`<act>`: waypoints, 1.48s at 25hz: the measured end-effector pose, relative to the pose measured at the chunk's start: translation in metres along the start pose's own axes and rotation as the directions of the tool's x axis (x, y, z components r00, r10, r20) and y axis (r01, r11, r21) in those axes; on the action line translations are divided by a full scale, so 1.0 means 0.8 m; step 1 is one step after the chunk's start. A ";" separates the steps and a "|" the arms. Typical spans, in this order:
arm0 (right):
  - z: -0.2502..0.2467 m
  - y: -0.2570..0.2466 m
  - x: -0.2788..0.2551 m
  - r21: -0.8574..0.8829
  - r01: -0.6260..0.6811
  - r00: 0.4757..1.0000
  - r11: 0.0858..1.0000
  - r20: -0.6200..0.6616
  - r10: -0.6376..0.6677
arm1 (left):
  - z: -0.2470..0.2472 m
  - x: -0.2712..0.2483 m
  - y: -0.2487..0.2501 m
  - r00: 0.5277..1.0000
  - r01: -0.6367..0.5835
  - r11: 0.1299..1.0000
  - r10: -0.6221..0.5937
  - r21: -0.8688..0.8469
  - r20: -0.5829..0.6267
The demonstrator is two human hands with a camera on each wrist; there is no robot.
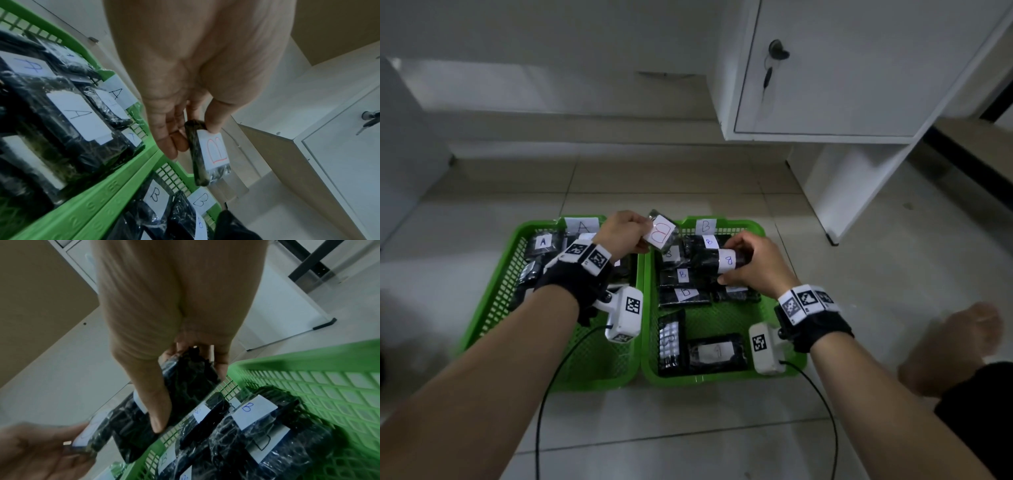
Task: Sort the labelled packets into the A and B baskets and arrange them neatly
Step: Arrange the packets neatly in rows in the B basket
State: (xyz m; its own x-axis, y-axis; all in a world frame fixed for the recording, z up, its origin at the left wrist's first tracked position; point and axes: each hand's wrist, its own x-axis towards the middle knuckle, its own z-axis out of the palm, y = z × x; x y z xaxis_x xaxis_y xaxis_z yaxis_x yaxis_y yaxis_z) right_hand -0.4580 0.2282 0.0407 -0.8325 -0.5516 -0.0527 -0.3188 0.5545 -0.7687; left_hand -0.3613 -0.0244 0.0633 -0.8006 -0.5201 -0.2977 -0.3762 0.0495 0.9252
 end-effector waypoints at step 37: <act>0.062 -0.011 0.041 -0.578 0.220 0.975 0.786 0.153 -0.160 | 0.003 0.004 -0.012 0.988 0.017 0.990 -0.038 -0.139 -0.150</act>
State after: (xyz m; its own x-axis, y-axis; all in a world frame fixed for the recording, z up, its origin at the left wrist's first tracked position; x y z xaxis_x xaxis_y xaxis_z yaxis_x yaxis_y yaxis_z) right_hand -0.4603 0.1745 0.0139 -0.6914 -0.7220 -0.0265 -0.6952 0.6748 -0.2477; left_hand -0.3613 -0.0243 0.0526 -0.7066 -0.6438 -0.2936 -0.3210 -0.0781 0.9439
